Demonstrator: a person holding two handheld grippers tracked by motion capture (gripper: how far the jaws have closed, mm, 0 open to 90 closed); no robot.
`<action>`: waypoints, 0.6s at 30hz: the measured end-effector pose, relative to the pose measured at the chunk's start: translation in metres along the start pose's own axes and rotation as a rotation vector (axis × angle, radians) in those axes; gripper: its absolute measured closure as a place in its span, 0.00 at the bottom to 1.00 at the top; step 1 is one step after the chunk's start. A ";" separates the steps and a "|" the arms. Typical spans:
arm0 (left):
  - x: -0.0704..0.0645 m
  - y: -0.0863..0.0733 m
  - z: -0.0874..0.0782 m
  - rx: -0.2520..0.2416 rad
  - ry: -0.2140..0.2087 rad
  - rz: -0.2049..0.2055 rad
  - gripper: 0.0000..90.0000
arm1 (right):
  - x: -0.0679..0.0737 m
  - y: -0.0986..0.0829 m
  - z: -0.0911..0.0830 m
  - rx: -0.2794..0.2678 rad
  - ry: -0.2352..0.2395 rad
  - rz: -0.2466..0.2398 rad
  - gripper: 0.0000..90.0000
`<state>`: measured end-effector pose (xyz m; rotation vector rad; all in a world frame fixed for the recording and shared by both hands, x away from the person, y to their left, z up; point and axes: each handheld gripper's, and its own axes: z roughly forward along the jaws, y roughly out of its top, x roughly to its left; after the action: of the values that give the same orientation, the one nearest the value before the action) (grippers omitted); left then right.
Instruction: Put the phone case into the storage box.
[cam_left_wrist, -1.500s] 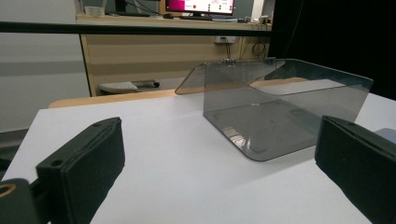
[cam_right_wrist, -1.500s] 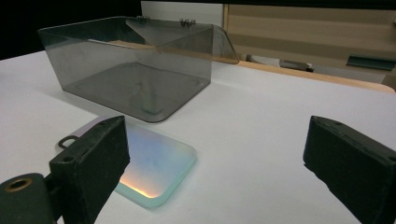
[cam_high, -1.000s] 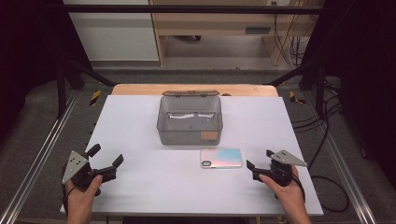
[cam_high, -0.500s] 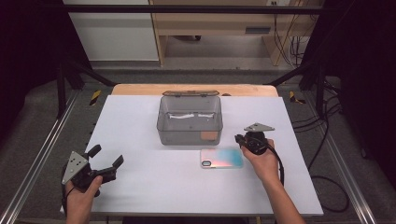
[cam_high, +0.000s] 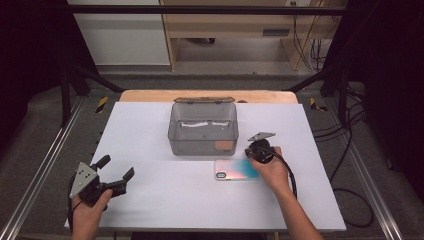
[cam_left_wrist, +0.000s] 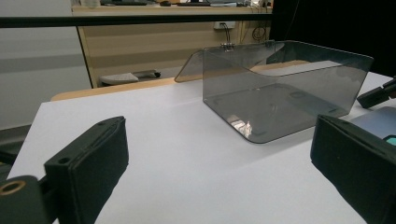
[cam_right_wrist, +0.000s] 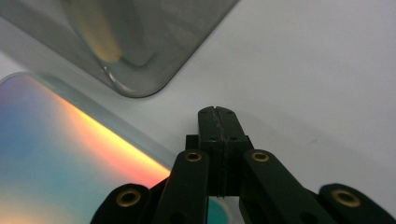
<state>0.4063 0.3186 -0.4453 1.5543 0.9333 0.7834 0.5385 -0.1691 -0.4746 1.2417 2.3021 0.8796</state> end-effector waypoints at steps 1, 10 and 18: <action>0.000 0.000 0.000 0.000 0.000 0.001 0.05 | 0.000 -0.001 -0.002 0.009 0.009 0.000 1.00; 0.000 0.000 0.000 0.004 0.002 0.005 0.05 | 0.012 -0.025 -0.030 0.064 0.058 -0.010 1.00; 0.001 -0.001 0.000 0.014 0.010 0.009 0.05 | 0.032 -0.055 -0.058 0.056 0.102 -0.007 1.00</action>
<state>0.4068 0.3196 -0.4458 1.5694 0.9416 0.7932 0.4541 -0.1853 -0.4709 1.2373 2.4243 0.9016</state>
